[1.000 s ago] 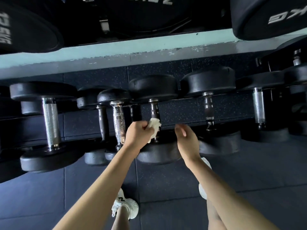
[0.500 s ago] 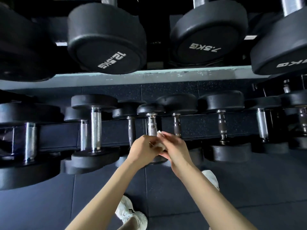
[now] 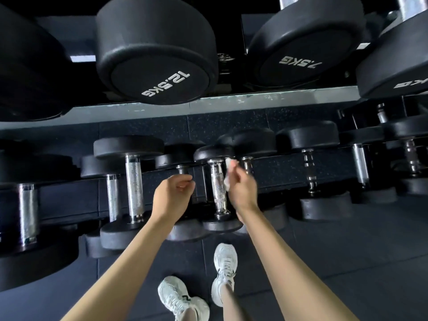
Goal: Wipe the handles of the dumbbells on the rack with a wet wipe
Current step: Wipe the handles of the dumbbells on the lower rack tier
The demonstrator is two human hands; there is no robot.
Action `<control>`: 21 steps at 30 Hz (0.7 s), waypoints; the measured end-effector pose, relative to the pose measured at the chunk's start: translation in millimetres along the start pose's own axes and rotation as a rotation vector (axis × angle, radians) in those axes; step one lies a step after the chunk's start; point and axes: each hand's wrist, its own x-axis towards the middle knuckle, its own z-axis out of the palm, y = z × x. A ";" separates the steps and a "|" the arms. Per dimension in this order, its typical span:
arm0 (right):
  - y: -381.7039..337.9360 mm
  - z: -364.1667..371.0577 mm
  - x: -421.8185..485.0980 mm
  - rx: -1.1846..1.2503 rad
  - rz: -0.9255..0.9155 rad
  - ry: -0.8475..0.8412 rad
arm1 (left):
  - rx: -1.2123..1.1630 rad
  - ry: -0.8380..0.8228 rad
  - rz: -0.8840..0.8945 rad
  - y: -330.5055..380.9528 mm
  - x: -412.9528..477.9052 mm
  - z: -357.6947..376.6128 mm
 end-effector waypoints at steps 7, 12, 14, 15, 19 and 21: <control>13.8 8.6 -8.4 -0.030 0.072 -0.168 | -0.121 0.087 -0.048 32.7 39.6 11.3; 25.2 14.6 11.2 0.178 0.250 -0.038 | 0.055 -0.010 -0.072 55.6 65.4 18.0; 24.3 13.7 14.2 0.152 0.246 -0.042 | 0.115 -0.033 -0.046 57.6 68.5 20.4; 25.5 13.9 14.2 0.107 0.218 -0.037 | 0.118 -0.022 -0.047 56.5 69.9 22.0; 20.9 23.7 13.1 -0.115 0.033 0.065 | 0.033 0.009 -0.095 52.0 74.1 23.4; 14.2 27.8 17.9 -0.122 0.048 0.060 | -0.010 0.007 -0.119 52.0 74.7 22.6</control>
